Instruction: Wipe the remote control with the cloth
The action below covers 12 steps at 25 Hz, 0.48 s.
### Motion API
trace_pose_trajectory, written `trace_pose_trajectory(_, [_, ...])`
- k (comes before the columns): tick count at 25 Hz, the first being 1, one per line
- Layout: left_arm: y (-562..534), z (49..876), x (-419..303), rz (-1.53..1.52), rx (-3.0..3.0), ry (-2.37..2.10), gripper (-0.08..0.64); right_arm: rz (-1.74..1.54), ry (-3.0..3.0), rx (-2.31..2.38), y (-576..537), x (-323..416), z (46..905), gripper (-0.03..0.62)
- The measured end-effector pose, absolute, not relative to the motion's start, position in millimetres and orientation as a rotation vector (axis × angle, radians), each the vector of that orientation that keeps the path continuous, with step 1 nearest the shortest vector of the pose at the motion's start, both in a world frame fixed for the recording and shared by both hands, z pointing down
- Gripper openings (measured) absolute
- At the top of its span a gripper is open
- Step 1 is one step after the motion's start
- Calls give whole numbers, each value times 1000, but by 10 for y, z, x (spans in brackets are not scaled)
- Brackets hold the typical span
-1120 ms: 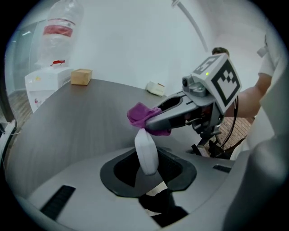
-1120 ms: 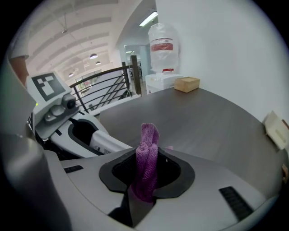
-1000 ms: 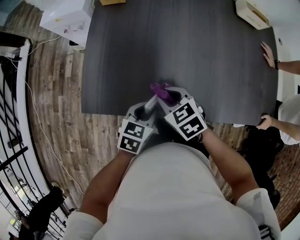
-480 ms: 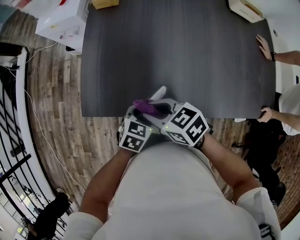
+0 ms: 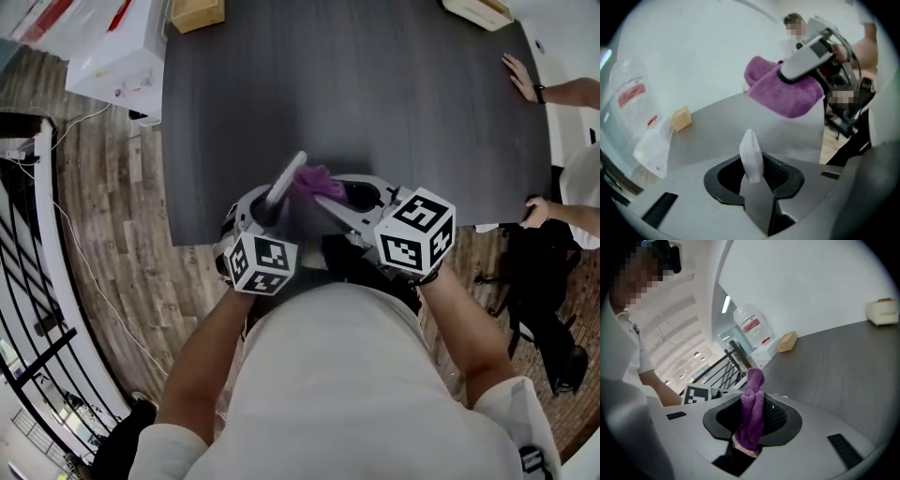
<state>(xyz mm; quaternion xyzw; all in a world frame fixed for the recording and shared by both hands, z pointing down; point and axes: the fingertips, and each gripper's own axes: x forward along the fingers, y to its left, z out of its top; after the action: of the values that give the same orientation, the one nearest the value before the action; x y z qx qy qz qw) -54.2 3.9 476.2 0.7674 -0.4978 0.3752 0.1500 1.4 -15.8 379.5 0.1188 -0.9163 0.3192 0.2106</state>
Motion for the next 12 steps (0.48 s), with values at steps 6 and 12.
trace_pose_trajectory(6, [-486,4854,-1148,1543,2207,-1571,106,912,-2510,660,-633,452,3821,100])
trace_pose_trajectory(12, [-861,4845,-1354,1798,2230,-1564,106,939,-2473,785,-694,628,3869,100])
